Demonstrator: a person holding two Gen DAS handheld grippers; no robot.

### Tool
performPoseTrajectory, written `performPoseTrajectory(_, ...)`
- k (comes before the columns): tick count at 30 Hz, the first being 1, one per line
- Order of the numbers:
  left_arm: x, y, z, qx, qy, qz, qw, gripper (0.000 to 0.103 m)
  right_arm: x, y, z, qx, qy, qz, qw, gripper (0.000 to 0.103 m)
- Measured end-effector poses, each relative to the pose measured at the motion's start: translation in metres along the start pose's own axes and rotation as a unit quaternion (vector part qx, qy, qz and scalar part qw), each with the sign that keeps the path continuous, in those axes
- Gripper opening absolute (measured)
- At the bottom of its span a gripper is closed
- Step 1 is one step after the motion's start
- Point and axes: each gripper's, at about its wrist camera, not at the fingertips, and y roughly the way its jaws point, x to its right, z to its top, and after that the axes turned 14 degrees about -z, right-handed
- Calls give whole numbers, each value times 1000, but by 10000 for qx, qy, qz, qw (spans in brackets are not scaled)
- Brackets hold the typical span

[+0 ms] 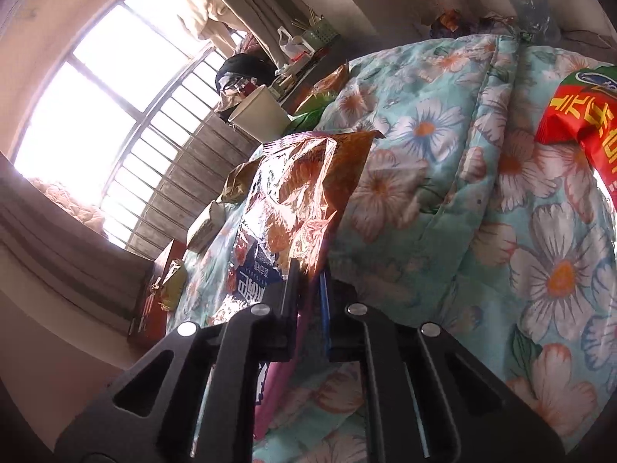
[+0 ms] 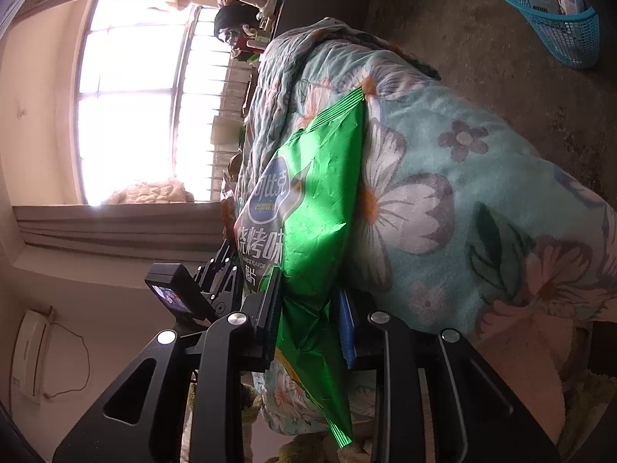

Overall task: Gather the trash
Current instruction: 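Grasp the pink snack bag with the left tool while the right tool holds the green bag, then carry the pink and green bags in both tools over the wastebasket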

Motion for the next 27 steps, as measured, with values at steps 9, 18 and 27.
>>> performPoseTrajectory(9, -4, -37, 1, 324, -145, 188, 9992, 3, -5, 1, 3, 28, -48, -94, 9999, 33)
performPoseTrajectory(18, -7, -64, 2, 573, -309, 296, 9974, 1, -4, -1, 0, 114, -7, -67, 9999, 24)
performPoseTrajectory(27, -20, -88, 2, 816, -450, 427, 9947, 1, -12, -12, 1, 224, -123, 179, 9995, 21)
